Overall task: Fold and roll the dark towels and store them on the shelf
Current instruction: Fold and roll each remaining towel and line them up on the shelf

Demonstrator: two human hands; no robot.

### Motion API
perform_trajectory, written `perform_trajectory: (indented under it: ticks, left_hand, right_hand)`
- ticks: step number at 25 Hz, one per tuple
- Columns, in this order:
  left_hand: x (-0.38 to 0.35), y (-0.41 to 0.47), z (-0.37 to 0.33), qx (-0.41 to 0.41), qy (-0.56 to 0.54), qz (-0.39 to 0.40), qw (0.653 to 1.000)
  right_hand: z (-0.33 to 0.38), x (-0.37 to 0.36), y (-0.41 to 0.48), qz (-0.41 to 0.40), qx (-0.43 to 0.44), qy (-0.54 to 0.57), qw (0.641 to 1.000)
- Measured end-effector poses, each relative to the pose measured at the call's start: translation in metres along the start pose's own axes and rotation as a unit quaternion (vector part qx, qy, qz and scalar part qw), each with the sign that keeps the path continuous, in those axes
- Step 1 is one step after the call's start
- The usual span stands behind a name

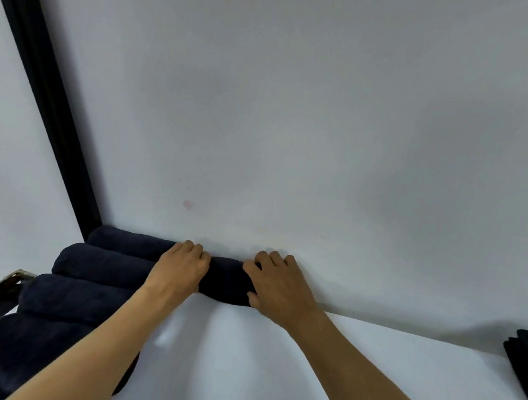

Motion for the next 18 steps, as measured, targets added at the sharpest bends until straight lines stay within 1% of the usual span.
perform_trajectory:
  ticks: [2,5,6,7,10,12,13,14,16,17,18]
  left_hand:
    - [-0.008,0.001,-0.001,0.011,0.006,-0.004,1.000]
    - [-0.004,0.003,-0.011,0.022,0.021,-0.027,0.999]
    - [-0.003,0.003,-0.014,0.028,0.026,-0.039,0.999]
    - [-0.002,0.003,-0.017,0.036,0.024,-0.034,0.998]
    - [-0.005,-0.001,-0.029,0.065,0.015,0.015,0.998]
    - [0.003,-0.004,-0.036,0.105,-0.025,0.028,0.994]
    - [0.008,-0.005,-0.040,0.117,-0.034,0.020,0.992]
    - [0.016,-0.003,-0.047,0.113,-0.047,0.008,0.992]
    - [0.041,0.005,-0.073,0.061,-0.100,-0.032,0.993]
    - [0.055,0.012,-0.091,0.029,-0.139,-0.050,0.989]
    - [0.065,0.019,-0.111,0.003,-0.195,-0.046,0.980]
  right_hand:
    - [0.007,-0.008,-0.001,-0.028,-0.018,0.012,0.999]
    - [0.014,-0.015,-0.006,-0.039,-0.047,0.013,0.998]
    - [0.015,-0.017,-0.007,-0.034,-0.052,0.011,0.998]
    - [0.016,-0.017,-0.008,-0.024,-0.057,0.011,0.998]
    - [0.014,-0.012,-0.011,0.007,-0.076,0.015,0.997]
    - [0.011,-0.005,-0.016,0.045,-0.071,0.053,0.995]
    - [0.008,0.000,-0.018,0.062,-0.067,0.073,0.993]
    - [0.004,0.007,-0.021,0.073,-0.068,0.096,0.990]
    - [-0.010,0.027,-0.037,0.073,-0.100,0.151,0.981]
    - [-0.021,0.036,-0.048,0.070,-0.125,0.170,0.975]
    - [-0.035,0.042,-0.062,0.072,-0.146,0.176,0.971]
Point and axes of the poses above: each hand's wrist, its own y-axis towards the middle knuckle, its own x-axis out of the back of the hand, z = x × y, the point moved 4 cm from there along y, towards the middle knuckle, and after that the axes turned 10 degrees about -x, right-handed, at the moved point
